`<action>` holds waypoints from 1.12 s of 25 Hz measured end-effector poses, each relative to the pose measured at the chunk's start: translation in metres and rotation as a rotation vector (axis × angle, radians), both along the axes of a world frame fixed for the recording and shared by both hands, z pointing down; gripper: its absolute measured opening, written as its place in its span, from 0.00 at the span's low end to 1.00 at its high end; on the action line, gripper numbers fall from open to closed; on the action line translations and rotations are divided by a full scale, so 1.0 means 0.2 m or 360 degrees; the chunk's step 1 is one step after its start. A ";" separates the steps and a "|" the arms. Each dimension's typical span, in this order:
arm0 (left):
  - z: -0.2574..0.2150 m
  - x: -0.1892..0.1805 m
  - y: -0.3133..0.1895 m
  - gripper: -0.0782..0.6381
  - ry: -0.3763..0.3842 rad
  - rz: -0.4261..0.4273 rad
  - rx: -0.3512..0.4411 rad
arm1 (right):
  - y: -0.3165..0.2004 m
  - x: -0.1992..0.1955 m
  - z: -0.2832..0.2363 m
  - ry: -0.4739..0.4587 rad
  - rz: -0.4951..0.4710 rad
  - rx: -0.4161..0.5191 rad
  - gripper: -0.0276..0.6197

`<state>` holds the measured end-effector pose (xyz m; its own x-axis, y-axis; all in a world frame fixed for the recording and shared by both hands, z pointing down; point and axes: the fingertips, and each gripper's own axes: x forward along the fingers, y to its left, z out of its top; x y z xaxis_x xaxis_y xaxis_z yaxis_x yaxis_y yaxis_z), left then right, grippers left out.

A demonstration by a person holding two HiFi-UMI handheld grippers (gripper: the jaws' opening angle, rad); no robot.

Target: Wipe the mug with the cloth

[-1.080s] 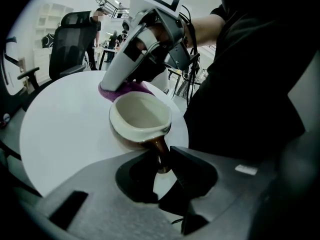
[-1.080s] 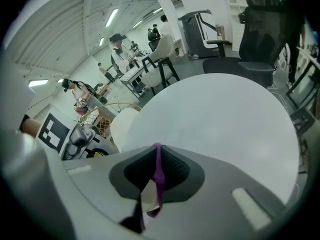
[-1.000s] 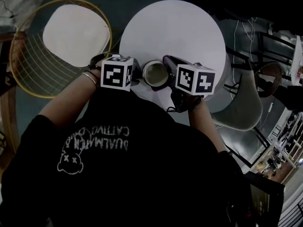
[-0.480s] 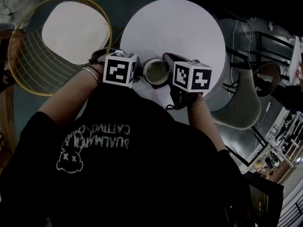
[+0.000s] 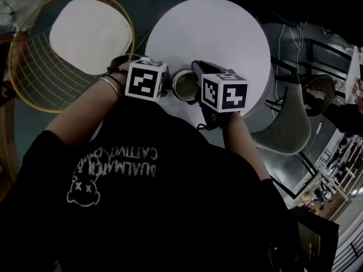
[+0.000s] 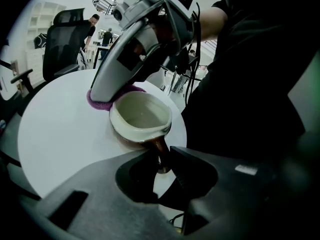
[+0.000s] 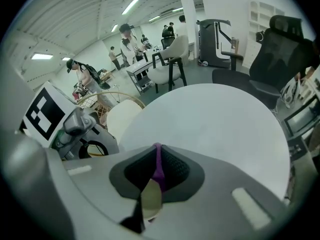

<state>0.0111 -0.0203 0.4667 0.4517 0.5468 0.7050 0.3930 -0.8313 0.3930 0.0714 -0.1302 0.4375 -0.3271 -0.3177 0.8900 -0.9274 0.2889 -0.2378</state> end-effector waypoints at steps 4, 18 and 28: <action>-0.02 0.02 0.00 0.21 0.0031 -0.0010 -0.0008 | 0.00 -0.02 0.00 0.0037 -0.0036 0.0015 0.09; 0.00 -0.01 -0.03 0.21 0.0048 -0.0091 0.0004 | 0.02 -0.08 -0.01 0.0154 -0.0188 0.0061 0.09; 0.00 0.00 -0.07 0.21 0.0099 -0.0180 0.0053 | 0.04 -0.10 -0.01 0.0172 -0.0233 0.0082 0.09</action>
